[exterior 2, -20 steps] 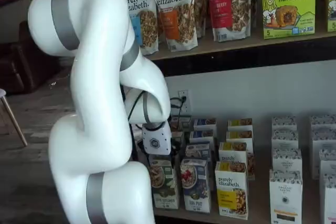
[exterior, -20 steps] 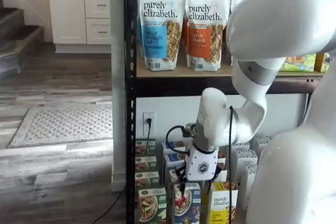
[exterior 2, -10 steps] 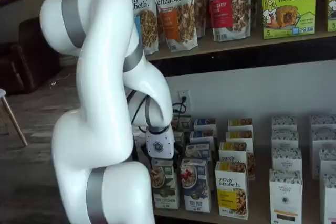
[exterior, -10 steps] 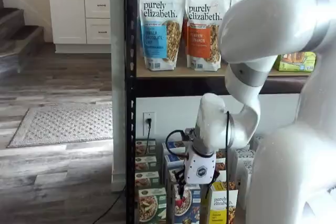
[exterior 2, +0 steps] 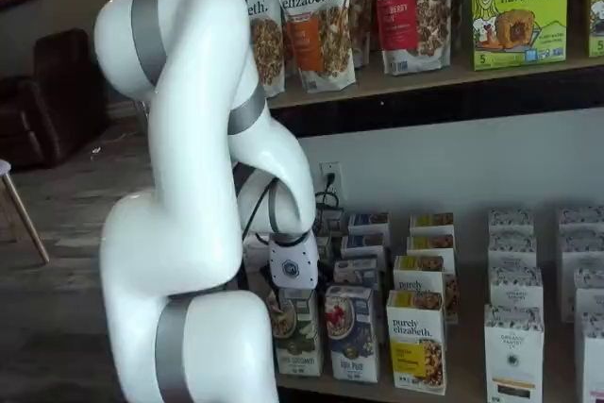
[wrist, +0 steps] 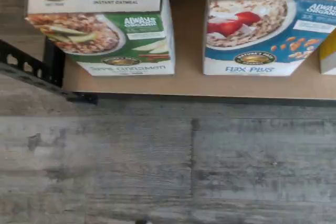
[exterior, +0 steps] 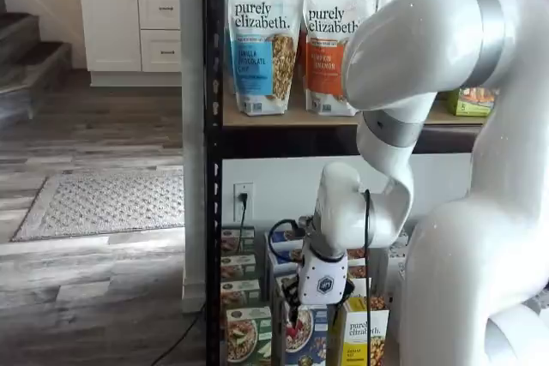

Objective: Pick up the blue and white box that is on the bottom shelf, the second box from the left

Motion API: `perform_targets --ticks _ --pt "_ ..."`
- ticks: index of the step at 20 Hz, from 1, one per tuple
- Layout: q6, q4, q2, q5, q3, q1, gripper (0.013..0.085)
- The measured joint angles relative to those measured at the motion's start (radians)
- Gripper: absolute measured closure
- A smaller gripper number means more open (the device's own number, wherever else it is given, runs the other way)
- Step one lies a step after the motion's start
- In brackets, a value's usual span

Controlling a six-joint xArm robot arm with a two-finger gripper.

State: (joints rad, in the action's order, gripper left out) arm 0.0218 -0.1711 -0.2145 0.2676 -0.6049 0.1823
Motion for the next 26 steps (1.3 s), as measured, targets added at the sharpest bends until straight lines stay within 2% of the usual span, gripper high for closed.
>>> perform_targets --ticks 2,8,19,26 --pt "0.041 0.051 -0.023 -0.001 -0.019 -0.008 0.013" --pt "0.101 0.134 -0.07 -0.004 -0.057 -0.028 0.013" --pt "0.056 0.114 -0.176 -0.046 -0.126 -0.052 0.013" --pt "0.085 0.162 -0.257 -0.067 -0.194 -0.07 0.013"
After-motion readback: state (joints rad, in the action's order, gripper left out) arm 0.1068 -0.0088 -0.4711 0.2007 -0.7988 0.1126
